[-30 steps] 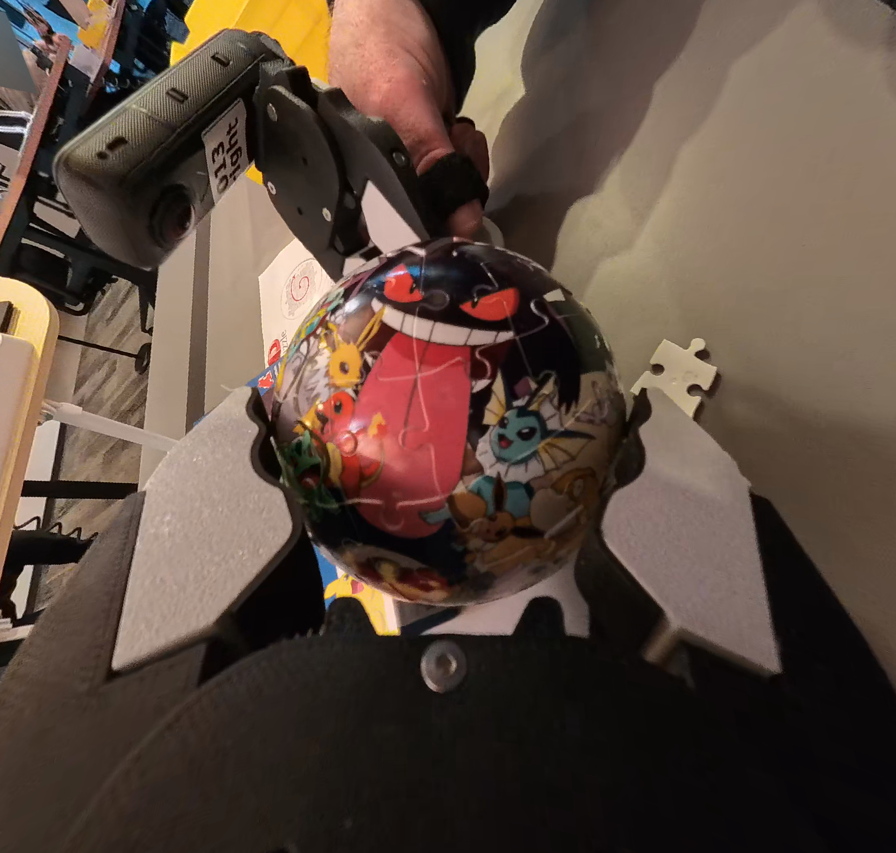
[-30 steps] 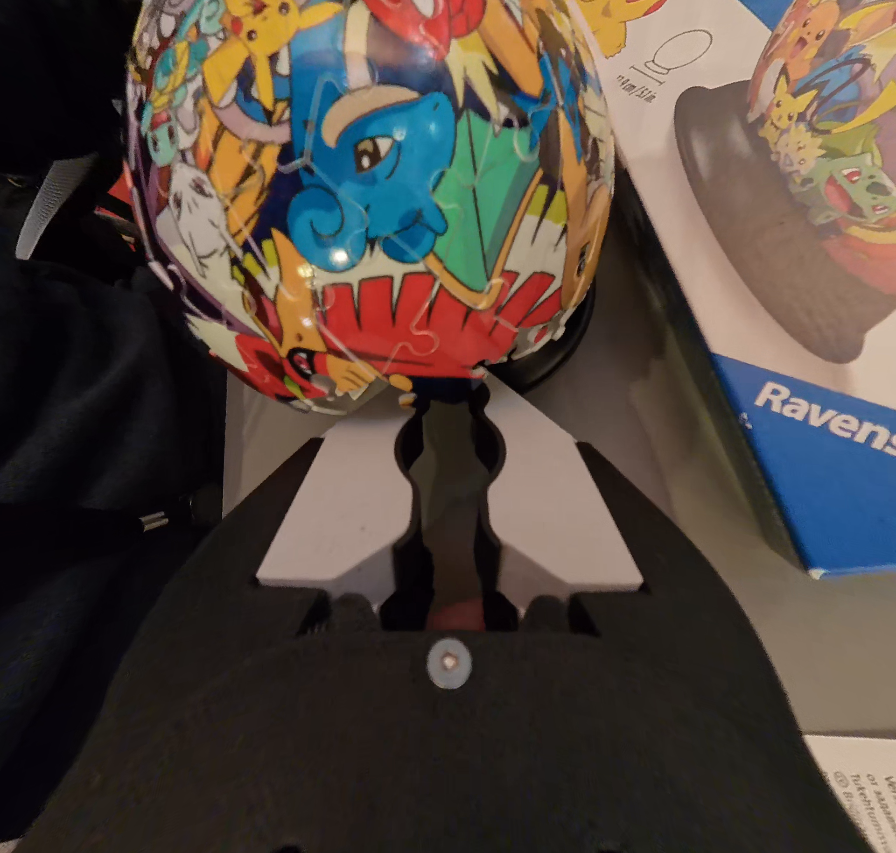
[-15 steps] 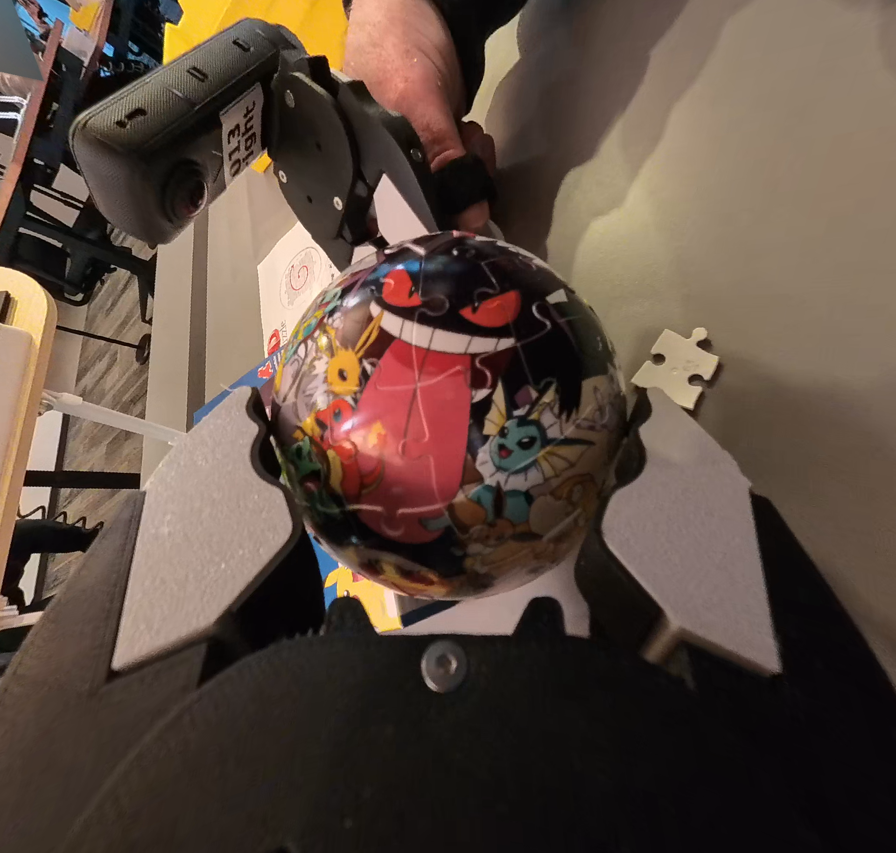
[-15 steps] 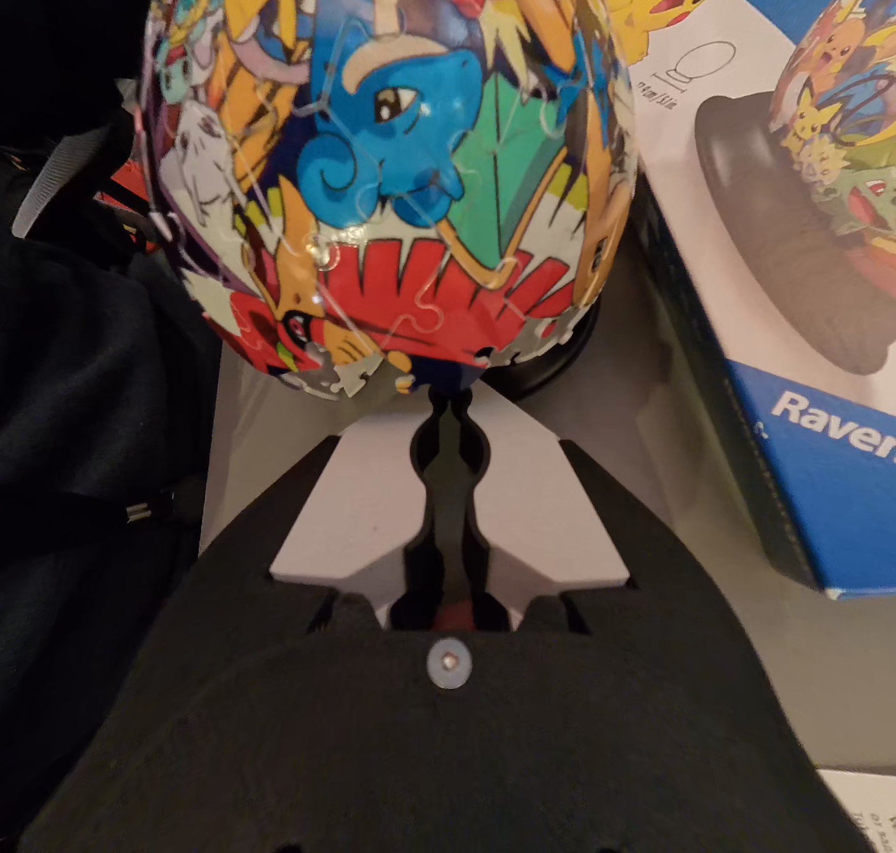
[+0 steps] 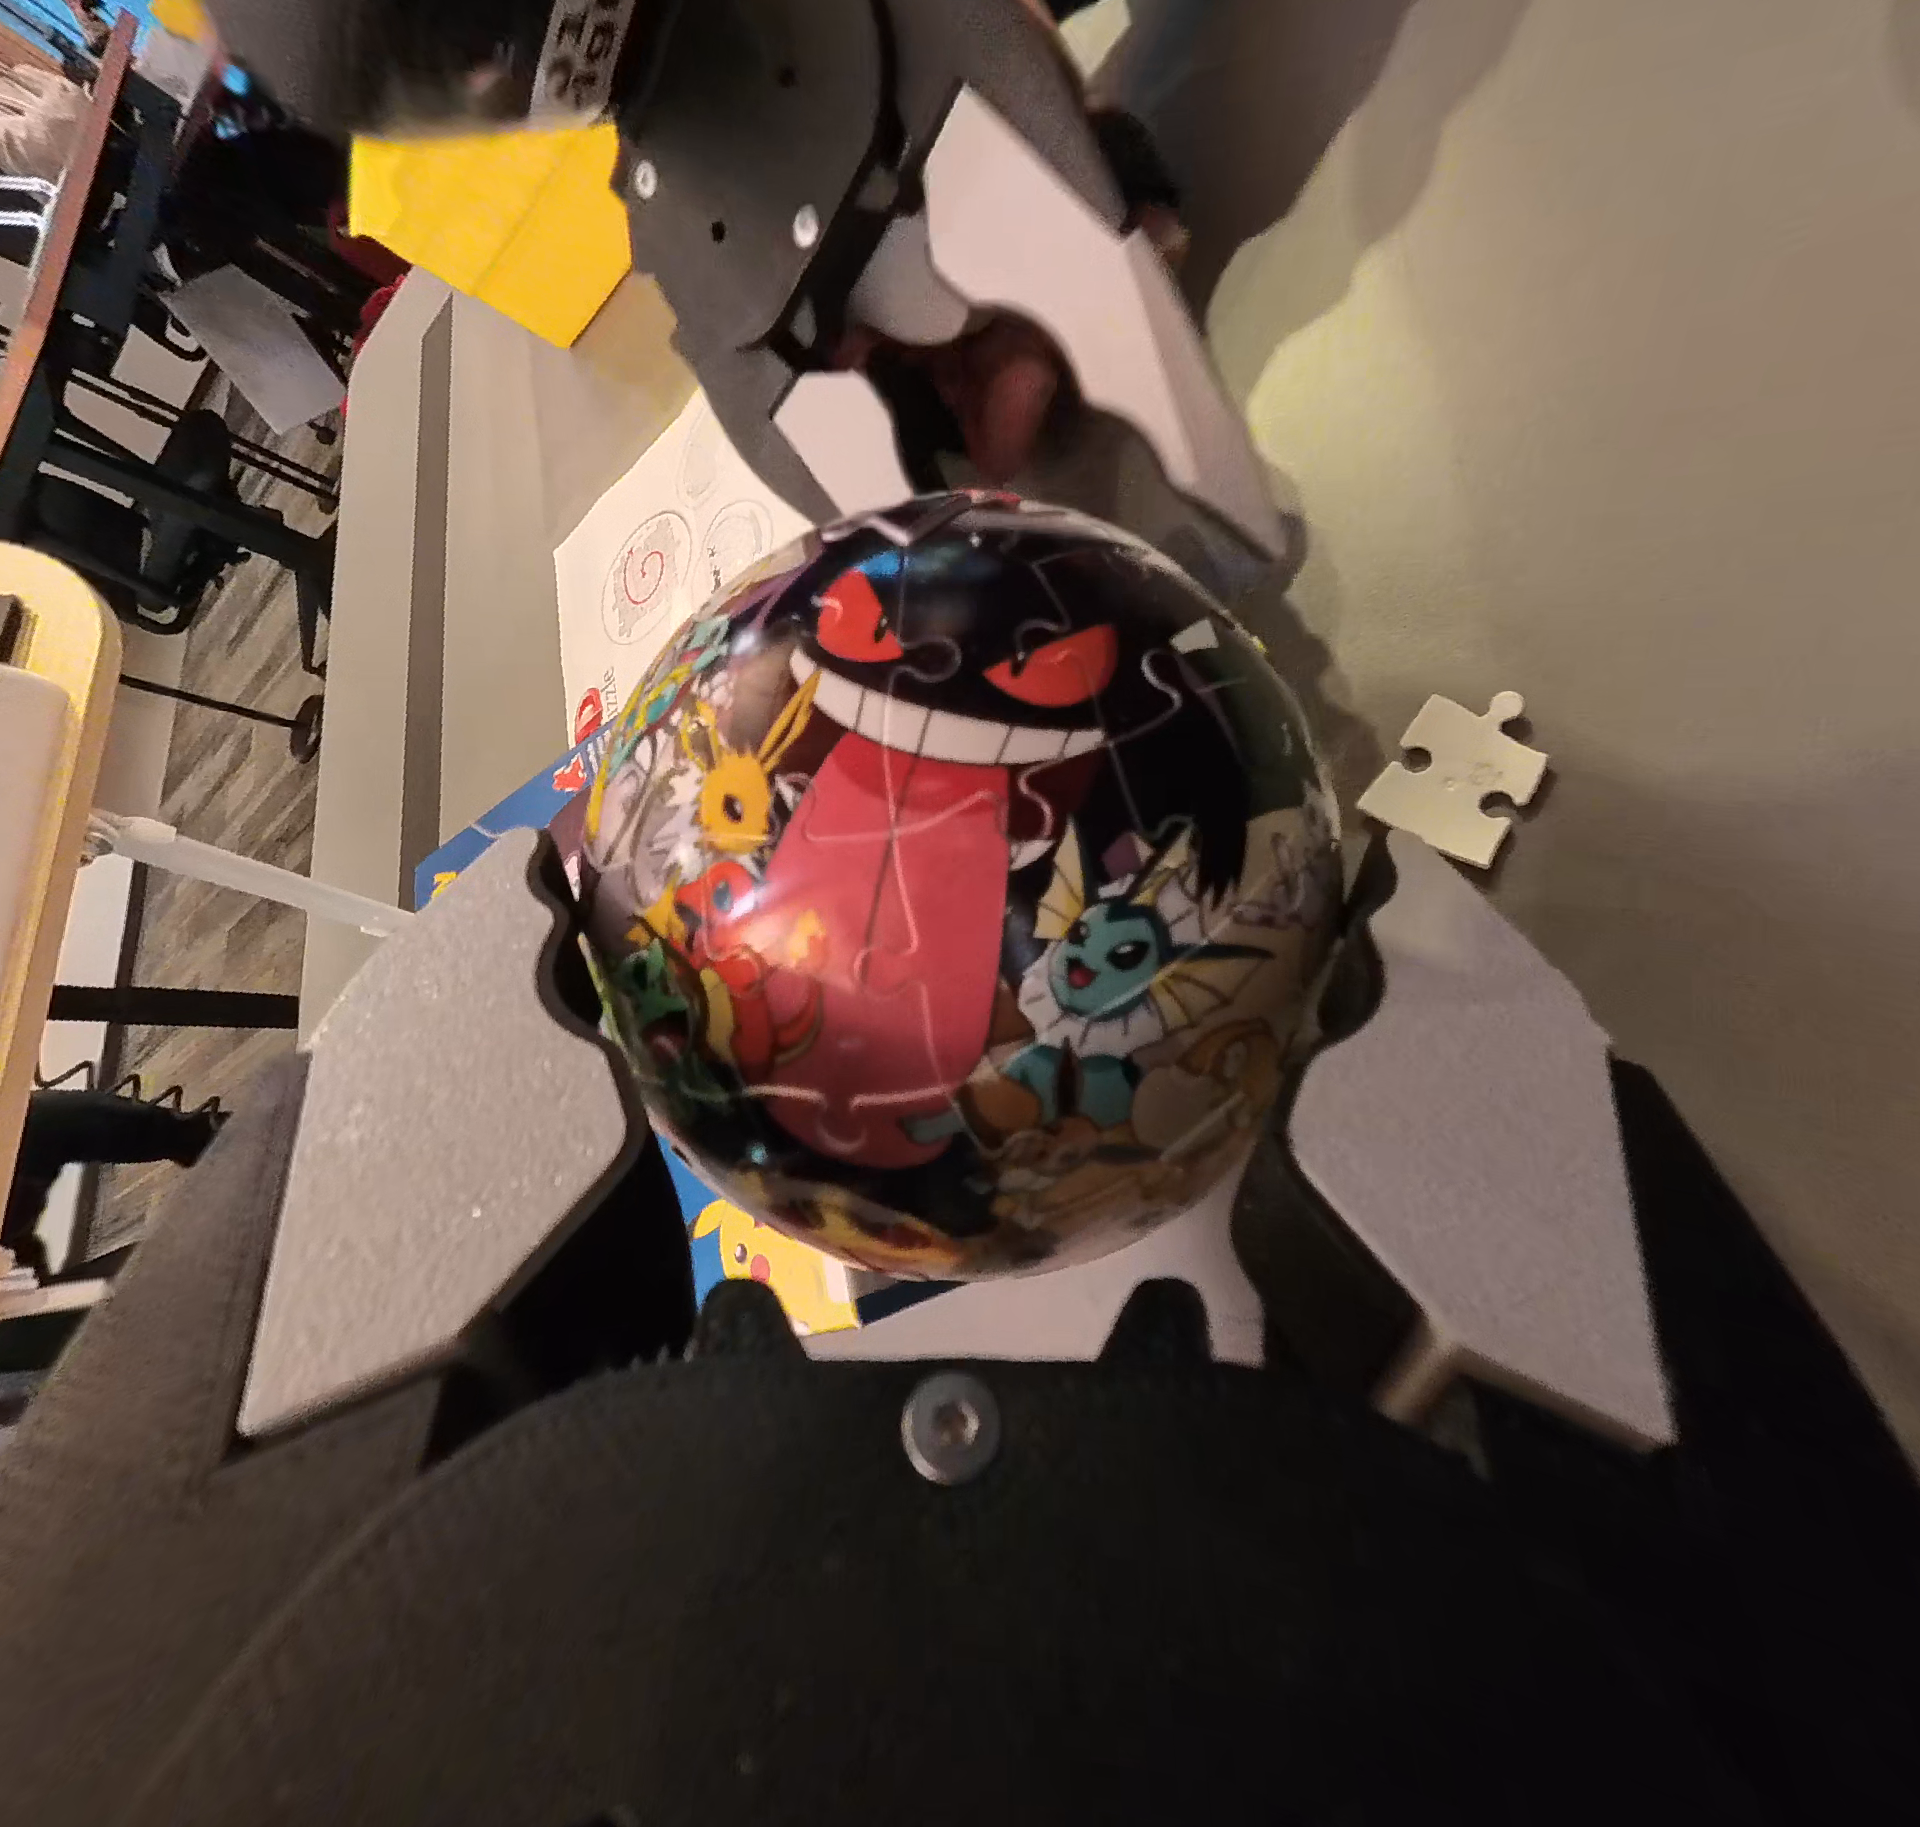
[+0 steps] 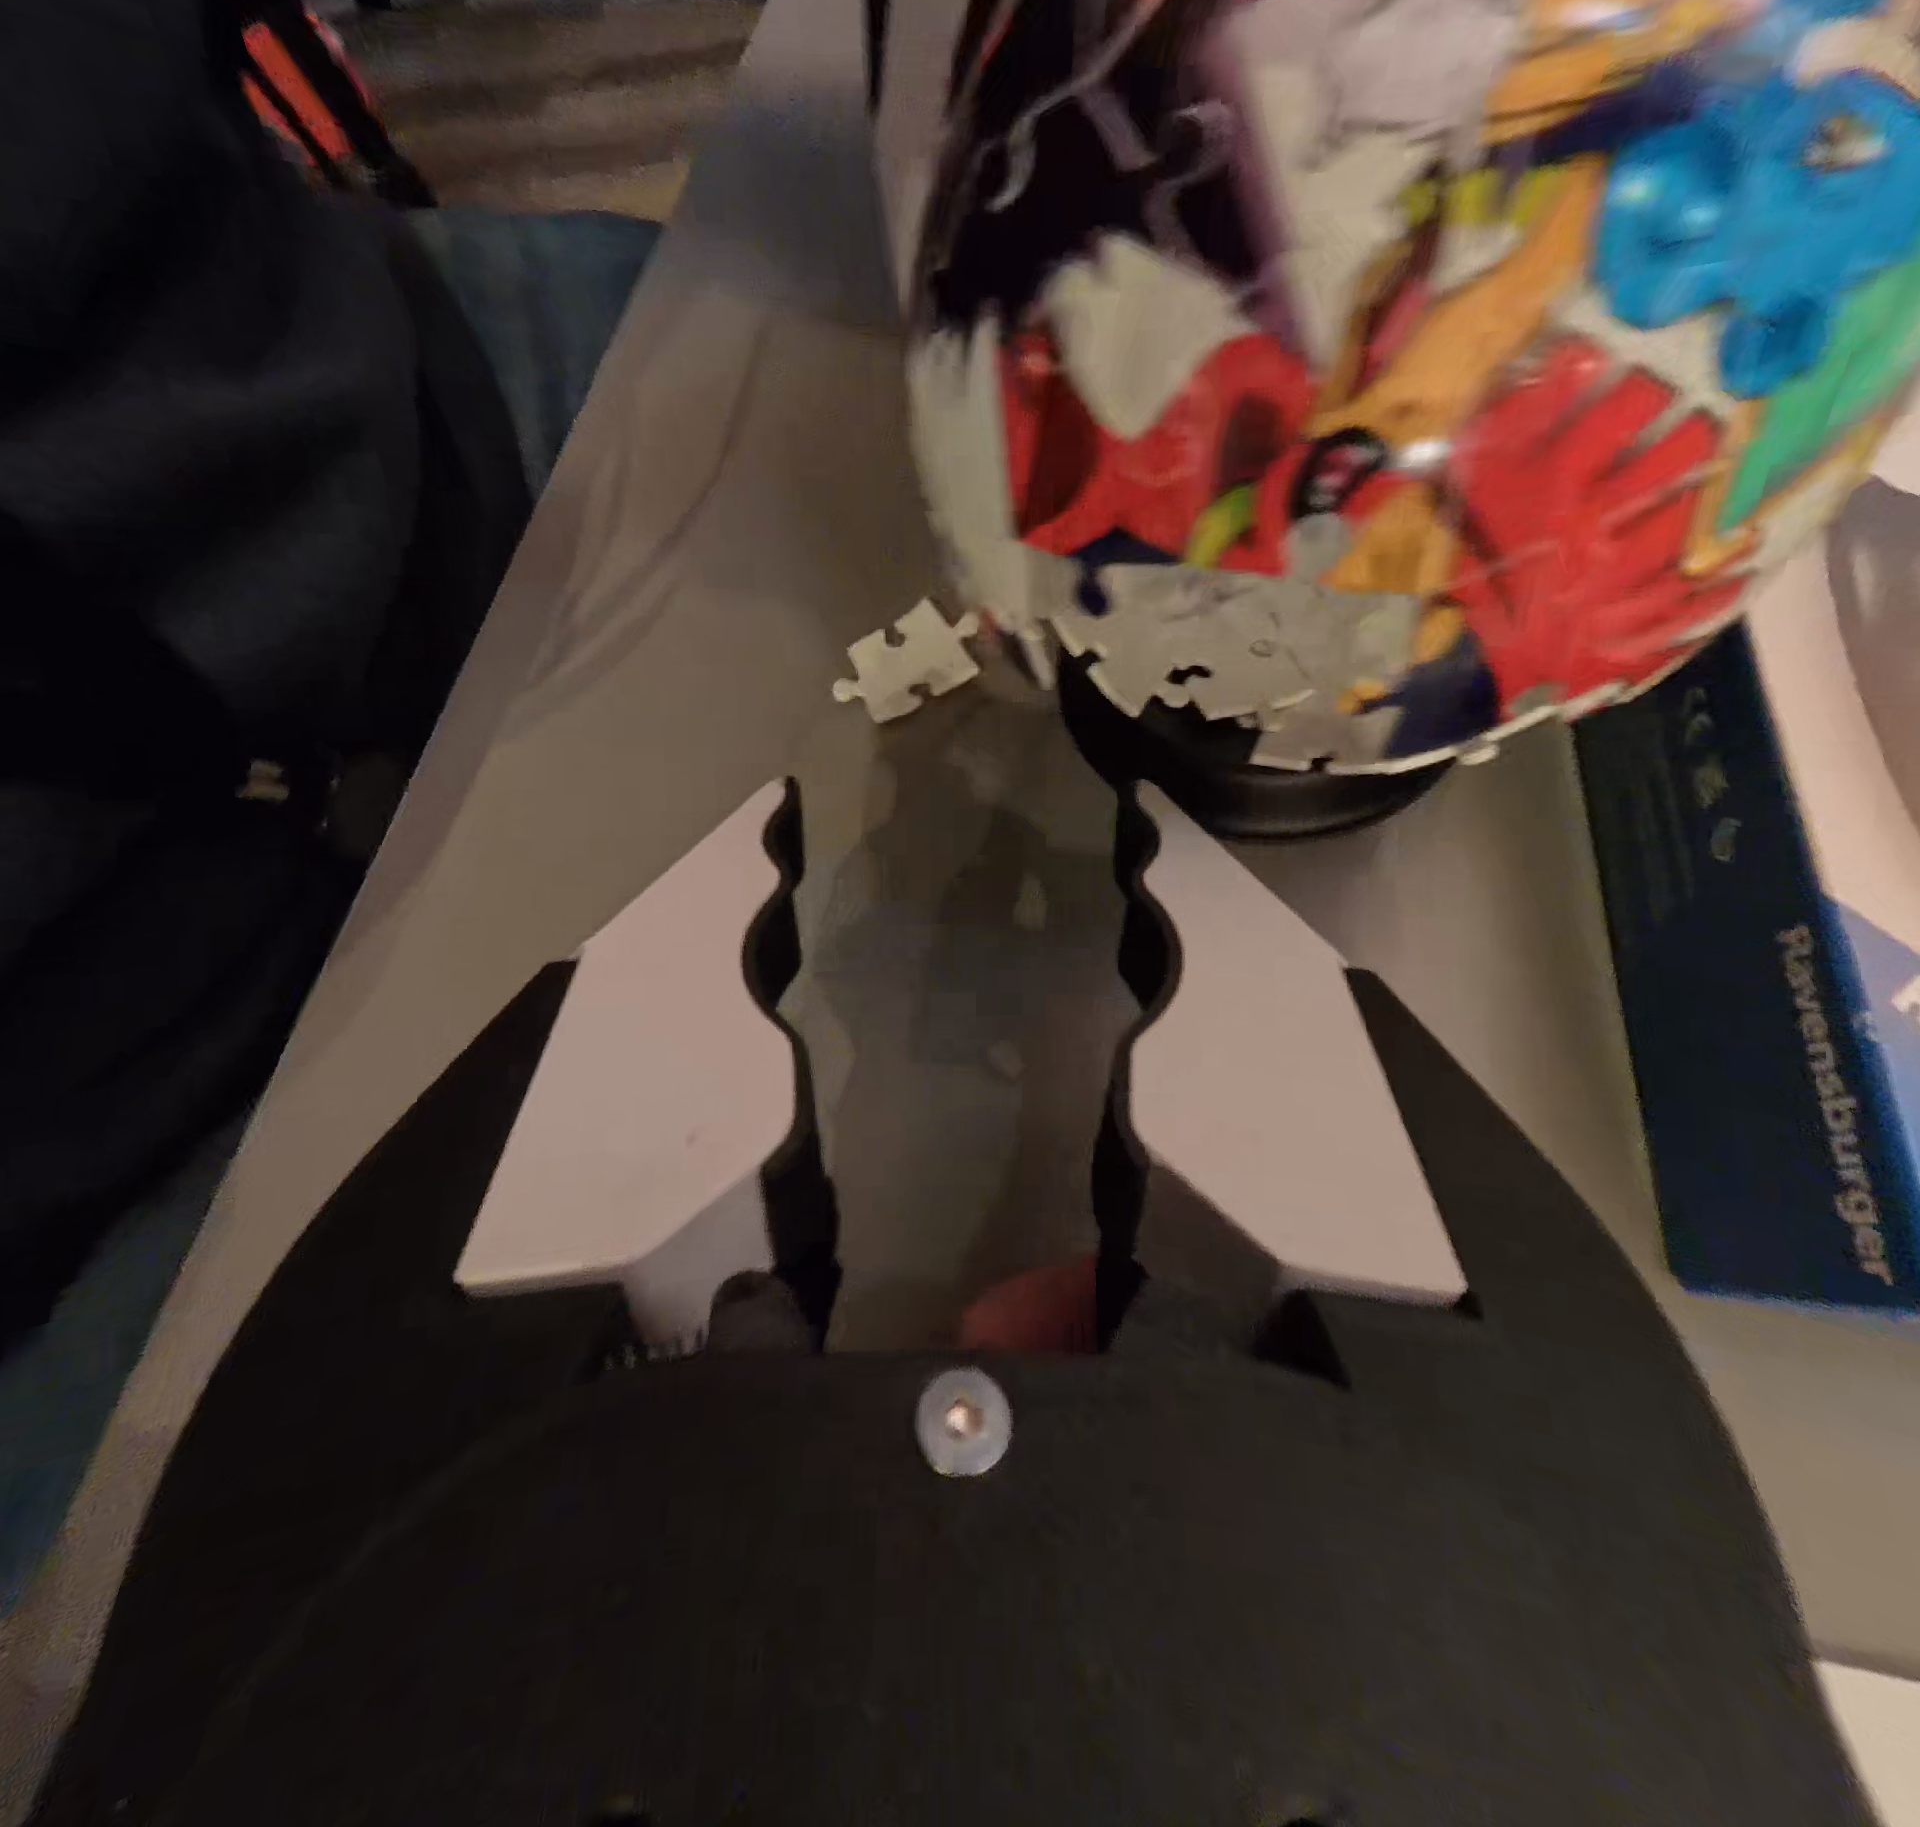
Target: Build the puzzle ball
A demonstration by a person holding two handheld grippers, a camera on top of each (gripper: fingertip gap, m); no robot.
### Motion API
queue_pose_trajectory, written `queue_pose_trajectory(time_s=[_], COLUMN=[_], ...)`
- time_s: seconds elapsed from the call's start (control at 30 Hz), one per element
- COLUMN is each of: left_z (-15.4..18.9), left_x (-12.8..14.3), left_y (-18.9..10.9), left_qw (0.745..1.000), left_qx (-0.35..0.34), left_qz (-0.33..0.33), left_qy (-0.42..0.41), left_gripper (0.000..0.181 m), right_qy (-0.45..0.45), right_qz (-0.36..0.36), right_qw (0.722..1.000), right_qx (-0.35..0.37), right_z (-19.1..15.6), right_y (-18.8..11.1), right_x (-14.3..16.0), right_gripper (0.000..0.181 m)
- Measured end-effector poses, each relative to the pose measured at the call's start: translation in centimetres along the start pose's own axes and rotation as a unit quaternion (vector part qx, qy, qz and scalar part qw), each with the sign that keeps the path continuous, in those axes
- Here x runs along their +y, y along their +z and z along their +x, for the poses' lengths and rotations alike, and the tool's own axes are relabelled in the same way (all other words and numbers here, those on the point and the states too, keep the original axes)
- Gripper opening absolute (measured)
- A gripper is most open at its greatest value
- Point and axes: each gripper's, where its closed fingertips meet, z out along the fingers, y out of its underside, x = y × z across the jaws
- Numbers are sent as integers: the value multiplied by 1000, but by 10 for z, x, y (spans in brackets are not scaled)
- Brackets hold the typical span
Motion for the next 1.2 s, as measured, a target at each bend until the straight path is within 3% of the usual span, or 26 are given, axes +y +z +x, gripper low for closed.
queue_pose_trajectory(time_s=[0.23,0.37,1.2], left_z=[-2,-1,1], left_x=[1,1,-1], left_y=[-2,-3,-10], left_qw=[1000,999,994], left_qx=[0,1,-11], left_qz=[15,31,99], left_qy=[-14,-21,-47], left_gripper=[135,135,135], right_qy=[-186,-255,-167], right_qz=[-65,-61,-102], right_qw=[978,961,981], right_qx=[69,89,3], right_z=[-5,-4,7], right_y=[11,14,39], right_x=[17,8,10], right_gripper=[94,105,110])
